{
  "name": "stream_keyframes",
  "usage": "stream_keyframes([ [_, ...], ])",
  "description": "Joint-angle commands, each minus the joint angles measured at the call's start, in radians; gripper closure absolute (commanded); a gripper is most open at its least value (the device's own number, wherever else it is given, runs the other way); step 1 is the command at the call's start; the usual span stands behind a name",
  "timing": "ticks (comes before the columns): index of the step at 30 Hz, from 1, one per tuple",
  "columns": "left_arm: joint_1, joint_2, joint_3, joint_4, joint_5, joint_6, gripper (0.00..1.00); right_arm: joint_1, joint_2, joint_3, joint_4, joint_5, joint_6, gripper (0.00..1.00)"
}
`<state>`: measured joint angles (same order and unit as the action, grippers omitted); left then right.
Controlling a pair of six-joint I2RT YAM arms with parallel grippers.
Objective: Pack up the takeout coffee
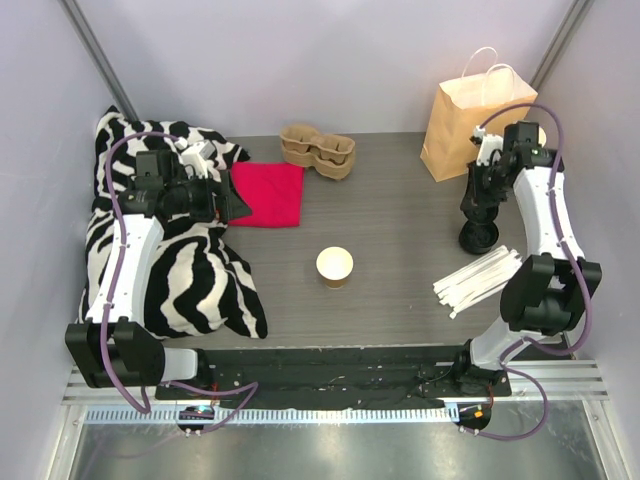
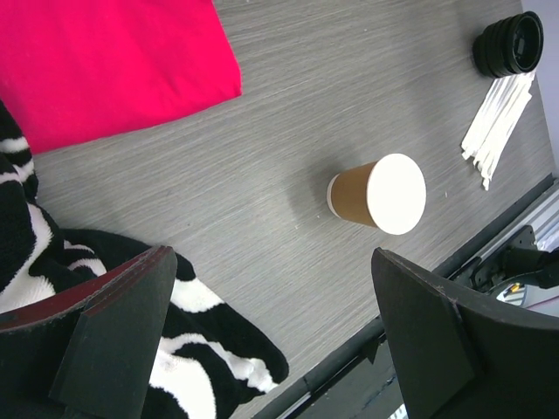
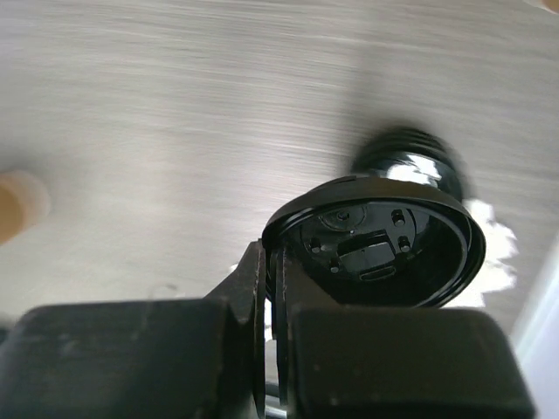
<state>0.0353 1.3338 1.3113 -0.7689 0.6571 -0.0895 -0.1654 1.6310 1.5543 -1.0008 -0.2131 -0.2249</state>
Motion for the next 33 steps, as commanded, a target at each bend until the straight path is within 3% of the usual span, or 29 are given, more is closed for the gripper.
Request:
stream_keyframes([
  [1, 0.006, -0.053, 0.005, 0.052, 0.056, 0.045, 0.0, 0.024, -0.03, 0.134, -0.182, -0.406, -0.076, 0.99],
  [6, 0.006, -0.079, 0.039, 0.007, 0.189, 0.146, 0.0, 0.174, -0.079, 0.107, -0.205, -0.56, -0.105, 0.99],
  [7, 0.005, -0.09, 0.033, 0.003, 0.217, 0.166, 0.0, 0.258, -0.088, 0.098, -0.206, -0.589, -0.114, 0.99],
  [11, -0.031, -0.16, 0.009, 0.005, 0.328, 0.33, 0.0, 0.354, -0.103, 0.053, -0.246, -0.741, -0.166, 0.99],
  [15, -0.211, -0.263, -0.027, 0.017, 0.279, 0.538, 0.0, 0.429, -0.068, 0.073, -0.442, -0.89, -0.342, 0.99],
  [16, -0.294, -0.278, -0.044, 0.017, 0.259, 0.583, 0.0, 0.444, -0.059, 0.081, -0.493, -0.91, -0.457, 0.99],
  [22, -0.663, -0.343, -0.092, 0.025, 0.036, 0.859, 0.0, 0.539, -0.138, 0.02, -0.502, -1.02, -0.525, 0.99],
  [25, -0.78, -0.349, -0.133, 0.1, -0.017, 0.878, 0.01, 0.61, -0.155, -0.01, -0.475, -1.06, -0.496, 0.99],
  [29, -0.839, -0.34, -0.173, 0.244, -0.021, 0.87, 0.02, 0.665, -0.19, -0.086, -0.345, -1.053, -0.358, 0.99],
  [33, -0.891, -0.308, -0.191, 0.307, -0.053, 0.857, 0.06, 0.737, -0.198, -0.106, -0.289, -1.03, -0.329, 0.99],
])
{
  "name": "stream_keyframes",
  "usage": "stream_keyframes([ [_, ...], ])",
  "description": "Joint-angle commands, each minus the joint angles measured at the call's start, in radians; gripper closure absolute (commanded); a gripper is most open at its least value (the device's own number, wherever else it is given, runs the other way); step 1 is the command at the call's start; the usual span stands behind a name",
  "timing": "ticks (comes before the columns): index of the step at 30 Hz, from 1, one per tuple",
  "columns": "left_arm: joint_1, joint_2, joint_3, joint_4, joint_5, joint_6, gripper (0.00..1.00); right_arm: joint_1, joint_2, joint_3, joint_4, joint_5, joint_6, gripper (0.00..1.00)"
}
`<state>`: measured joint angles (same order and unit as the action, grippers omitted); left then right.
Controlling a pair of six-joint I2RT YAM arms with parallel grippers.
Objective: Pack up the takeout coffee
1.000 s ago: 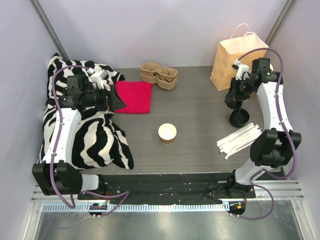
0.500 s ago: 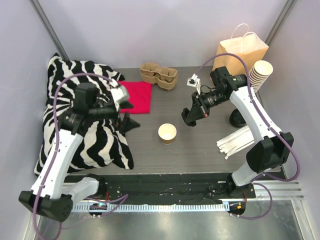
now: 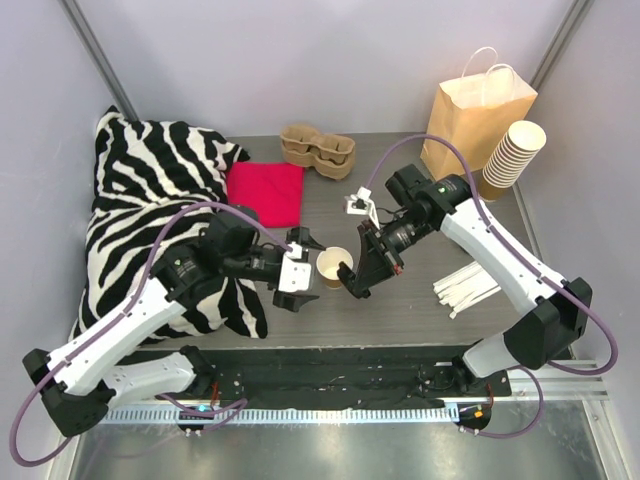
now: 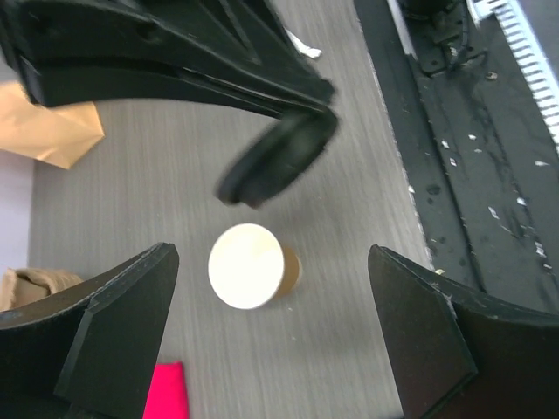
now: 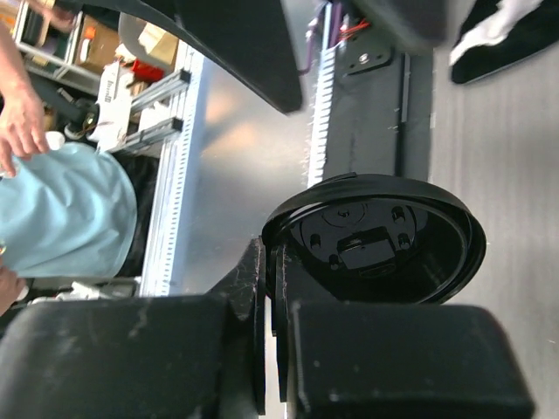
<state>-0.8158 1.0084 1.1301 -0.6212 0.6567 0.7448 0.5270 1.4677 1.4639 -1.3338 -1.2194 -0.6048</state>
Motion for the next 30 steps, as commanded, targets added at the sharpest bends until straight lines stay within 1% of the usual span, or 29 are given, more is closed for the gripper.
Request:
stream_keyframes([
  [1, -0.068, 0.021, -0.019, 0.205, -0.066, 0.016, 0.06, 0.065, -0.037, -0.019, 0.042, 0.003, 0.045, 0.99],
  [5, -0.158, 0.025, -0.058, 0.241, -0.115, 0.048, 0.07, 0.088, -0.015, -0.01, 0.048, 0.017, 0.056, 0.99],
  [6, -0.193, 0.032, -0.067, 0.242, -0.135, 0.065, 0.09, 0.091, -0.004, -0.004, 0.053, 0.017, 0.057, 0.99],
  [8, -0.216, 0.038, -0.073, 0.241, -0.15, 0.076, 0.11, 0.102, 0.003, 0.012, 0.051, 0.015, 0.062, 0.99],
  [9, -0.23, 0.039, -0.078, 0.236, -0.163, 0.082, 0.15, 0.105, 0.011, 0.015, 0.051, 0.015, 0.062, 0.99],
  [12, -0.243, 0.052, -0.079, 0.227, -0.178, 0.084, 0.22, 0.122, 0.011, 0.021, 0.056, 0.015, 0.068, 0.99],
  [14, -0.246, 0.058, -0.079, 0.222, -0.187, 0.082, 0.25, 0.133, 0.013, 0.022, 0.056, 0.021, 0.066, 0.99],
  [19, -0.261, 0.084, -0.064, 0.18, -0.229, 0.087, 0.38, 0.168, 0.016, 0.03, 0.054, 0.043, 0.053, 0.99],
  [22, -0.264, 0.09, -0.047, 0.152, -0.241, 0.073, 0.49, 0.174, 0.019, 0.038, 0.05, 0.055, 0.046, 0.99],
  [23, -0.264, 0.09, -0.041, 0.144, -0.241, 0.068, 0.56, 0.174, 0.022, 0.048, 0.05, 0.057, 0.048, 0.99],
  [25, -0.264, 0.084, -0.036, 0.12, -0.246, 0.05, 0.63, 0.174, 0.026, 0.074, 0.062, 0.078, 0.068, 0.98],
  [26, -0.264, 0.079, -0.035, 0.112, -0.25, 0.042, 0.72, 0.174, 0.026, 0.085, 0.096, 0.09, 0.092, 0.96],
  [27, -0.264, 0.073, -0.032, 0.097, -0.253, 0.033, 0.76, 0.171, 0.028, 0.095, 0.126, 0.112, 0.184, 0.92],
  [28, -0.264, 0.07, -0.03, 0.089, -0.258, 0.016, 0.78, 0.151, 0.028, 0.107, 0.162, 0.113, 0.233, 0.78],
  [29, -0.264, 0.059, -0.024, 0.081, -0.269, -0.034, 0.81, 0.134, 0.026, 0.114, 0.226, 0.112, 0.275, 0.7],
  [30, -0.264, 0.055, -0.023, 0.074, -0.273, -0.068, 0.81, 0.107, 0.028, 0.125, 0.255, 0.112, 0.362, 0.65],
])
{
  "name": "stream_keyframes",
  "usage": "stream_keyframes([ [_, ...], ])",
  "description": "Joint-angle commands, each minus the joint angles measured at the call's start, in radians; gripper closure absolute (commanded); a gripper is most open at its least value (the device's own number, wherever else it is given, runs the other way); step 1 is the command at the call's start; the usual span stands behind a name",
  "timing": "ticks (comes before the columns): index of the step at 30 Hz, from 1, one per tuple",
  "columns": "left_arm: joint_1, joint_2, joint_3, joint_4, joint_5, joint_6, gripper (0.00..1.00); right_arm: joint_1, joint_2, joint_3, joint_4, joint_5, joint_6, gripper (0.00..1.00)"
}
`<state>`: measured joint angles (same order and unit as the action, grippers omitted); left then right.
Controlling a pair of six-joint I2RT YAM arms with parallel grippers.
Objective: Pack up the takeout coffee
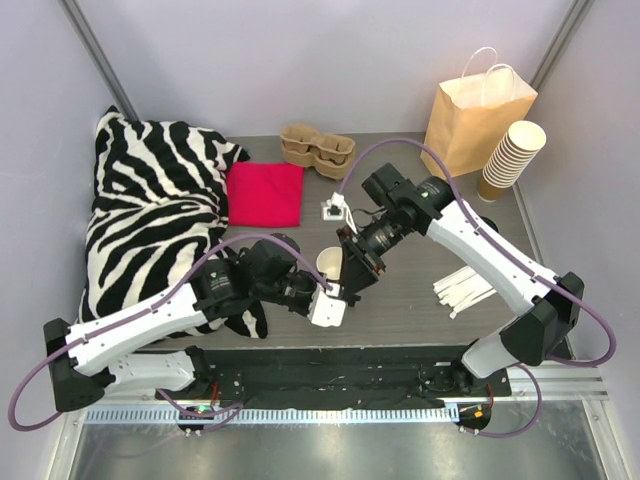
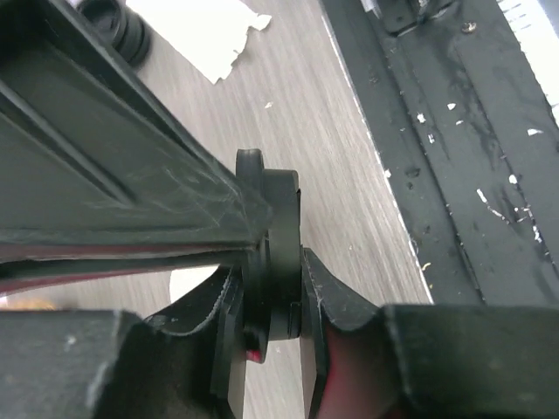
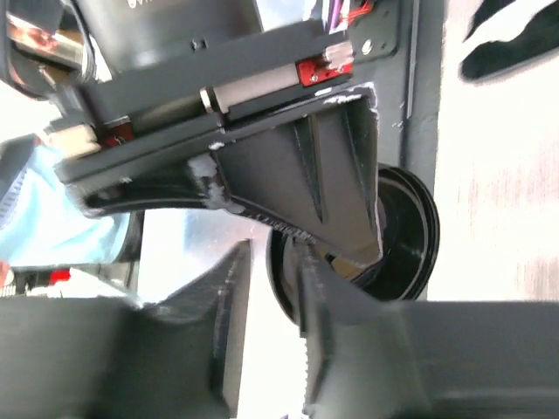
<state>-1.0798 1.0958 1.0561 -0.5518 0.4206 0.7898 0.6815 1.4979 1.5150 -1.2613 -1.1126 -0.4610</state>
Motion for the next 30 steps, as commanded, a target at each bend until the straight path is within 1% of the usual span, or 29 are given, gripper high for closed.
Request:
stream_keyframes([
  [1, 0.0, -0.04, 0.053, 0.001, -0.043, -0.144, 0.82, -0.109, 0.001, 0.103, 0.213, 0.004, 0.254, 0.56],
  [2, 0.001, -0.048, 0.048, 0.006, -0.077, -0.234, 0.85, -0.15, 0.005, 0.123, 0.259, -0.001, 0.293, 0.5],
  [4, 0.018, -0.065, 0.044, 0.05, -0.101, -0.331, 0.88, -0.224, 0.028, 0.195, 0.283, 0.005, 0.369, 0.39],
  [5, 0.064, -0.068, 0.042, 0.07, -0.105, -0.45, 0.9, -0.293, 0.035, 0.215, 0.312, 0.019, 0.386, 0.39],
  [6, 0.095, -0.067, 0.045, 0.125, -0.103, -0.513, 0.92, -0.316, 0.032, 0.227, 0.333, 0.043, 0.427, 0.38],
  [7, 0.13, -0.059, 0.065, 0.151, -0.092, -0.59, 0.92, -0.344, 0.022, 0.232, 0.386, 0.115, 0.442, 0.38],
  [8, 0.215, -0.044, 0.08, 0.197, -0.073, -0.657, 0.92, -0.373, 0.012, 0.228, 0.413, 0.155, 0.453, 0.38],
  [9, 0.259, -0.009, 0.097, 0.216, -0.016, -0.817, 0.92, -0.384, -0.001, 0.215, 0.445, 0.21, 0.459, 0.38],
  [10, 0.302, 0.015, 0.132, 0.237, 0.013, -0.889, 0.92, -0.388, -0.022, 0.2, 0.474, 0.261, 0.482, 0.36],
  [11, 0.367, 0.033, 0.148, 0.289, 0.035, -0.952, 0.92, -0.389, -0.028, 0.198, 0.48, 0.364, 0.479, 0.34],
  [12, 0.392, 0.05, 0.16, 0.317, 0.067, -1.074, 0.92, -0.389, -0.028, 0.197, 0.485, 0.4, 0.482, 0.31],
  [13, 0.427, 0.079, 0.176, 0.347, 0.069, -1.122, 0.92, -0.39, -0.022, 0.203, 0.491, 0.428, 0.493, 0.27],
  [14, 0.44, 0.09, 0.18, 0.409, 0.066, -1.179, 0.92, -0.39, -0.021, 0.205, 0.5, 0.477, 0.502, 0.15],
  [15, 0.452, 0.102, 0.182, 0.441, 0.067, -1.222, 0.93, -0.398, -0.022, 0.205, 0.513, 0.49, 0.512, 0.14],
  [16, 0.461, 0.116, 0.182, 0.47, 0.058, -1.304, 0.93, -0.401, -0.027, 0.2, 0.542, 0.505, 0.528, 0.05],
  [18, 0.478, 0.133, 0.182, 0.541, 0.035, -1.368, 0.93, -0.401, -0.028, 0.197, 0.569, 0.499, 0.582, 0.06],
  [19, 0.491, 0.148, 0.177, 0.546, 0.011, -1.432, 0.94, -0.401, -0.03, 0.186, 0.617, 0.494, 0.608, 0.1],
  [20, 0.498, 0.153, 0.174, 0.6, 0.003, -1.46, 0.94, -0.401, -0.036, 0.18, 0.643, 0.49, 0.663, 0.11],
  [22, 0.512, 0.165, 0.171, 0.619, -0.022, -1.532, 0.95, -0.399, -0.044, 0.16, 0.721, 0.467, 0.709, 0.18],
  [23, 0.518, 0.17, 0.165, 0.636, -0.034, -1.552, 0.95, -0.399, -0.047, 0.149, 0.749, 0.465, 0.77, 0.21],
  [24, 0.523, 0.17, 0.159, 0.645, -0.045, -1.569, 0.95, -0.399, -0.047, 0.142, 0.772, 0.456, 0.794, 0.27],
  [27, 0.535, 0.173, 0.147, 0.645, -0.055, -1.604, 0.95, -0.389, -0.033, 0.12, 0.812, 0.444, 0.857, 0.35],
  [30, 0.538, 0.187, 0.145, 0.636, -0.045, -1.615, 0.96, -0.359, -0.022, 0.1, 0.821, 0.433, 0.872, 0.38],
])
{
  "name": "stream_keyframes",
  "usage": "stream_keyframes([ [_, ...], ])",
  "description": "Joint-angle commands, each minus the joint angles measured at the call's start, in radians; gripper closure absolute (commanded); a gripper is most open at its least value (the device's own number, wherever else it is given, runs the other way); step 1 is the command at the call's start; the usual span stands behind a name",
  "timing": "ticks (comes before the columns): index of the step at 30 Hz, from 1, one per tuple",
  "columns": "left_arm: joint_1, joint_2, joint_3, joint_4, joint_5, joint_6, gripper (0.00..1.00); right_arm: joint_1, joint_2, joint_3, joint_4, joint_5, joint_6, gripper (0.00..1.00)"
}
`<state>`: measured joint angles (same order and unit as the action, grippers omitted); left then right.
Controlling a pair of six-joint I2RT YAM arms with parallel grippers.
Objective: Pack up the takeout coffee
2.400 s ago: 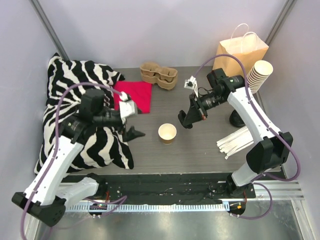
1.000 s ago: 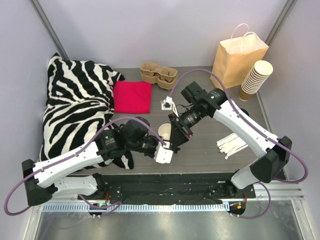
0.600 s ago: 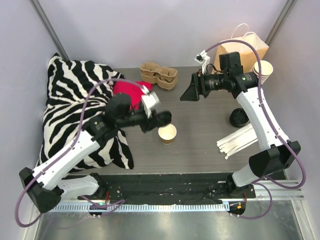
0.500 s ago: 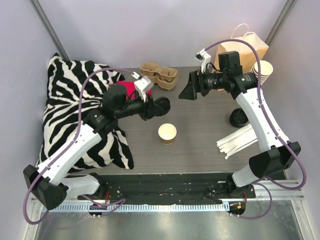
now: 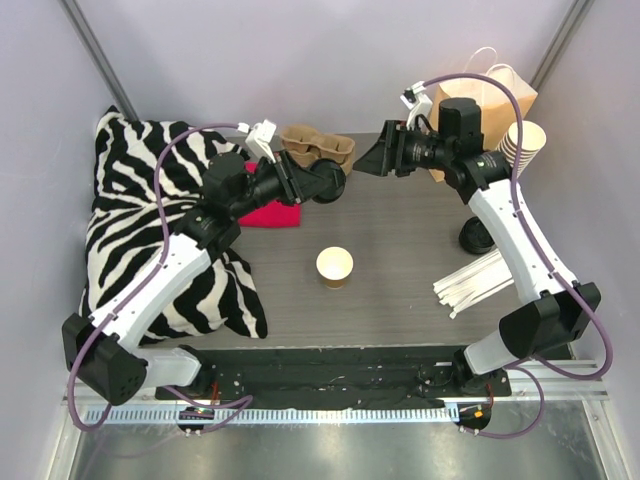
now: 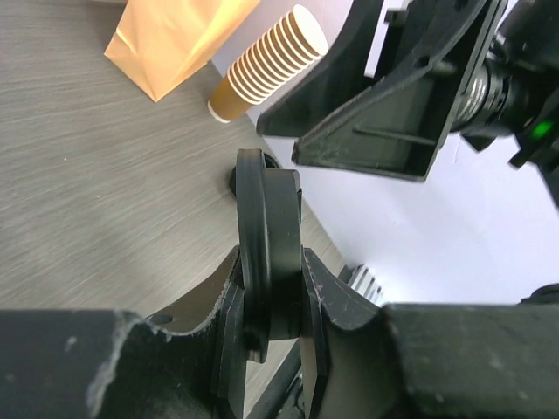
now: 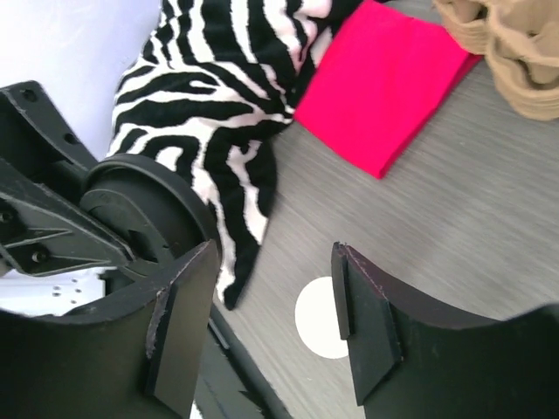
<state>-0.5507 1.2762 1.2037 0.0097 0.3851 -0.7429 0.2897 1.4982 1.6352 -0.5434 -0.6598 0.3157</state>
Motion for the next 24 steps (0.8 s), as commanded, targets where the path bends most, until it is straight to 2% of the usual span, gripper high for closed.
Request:
stream_keyframes([
  [1, 0.009, 0.009, -0.001, 0.072, -0.011, -0.087, 0.97, 0.042, -0.024, -0.021, 0.106, -0.02, 0.092, 0.39],
  [5, 0.014, 0.017, 0.002, 0.062, -0.005, -0.092, 0.98, 0.086, -0.03, -0.026, 0.106, 0.005, 0.072, 0.41],
  [13, 0.021, 0.032, -0.006, 0.062, -0.002, -0.102, 1.0, 0.095, -0.058, -0.02, 0.097, 0.081, 0.033, 0.49],
  [24, 0.06, 0.064, -0.018, 0.072, 0.035, -0.138, 1.0, 0.094, -0.015, 0.035, 0.077, 0.022, 0.074, 0.5],
])
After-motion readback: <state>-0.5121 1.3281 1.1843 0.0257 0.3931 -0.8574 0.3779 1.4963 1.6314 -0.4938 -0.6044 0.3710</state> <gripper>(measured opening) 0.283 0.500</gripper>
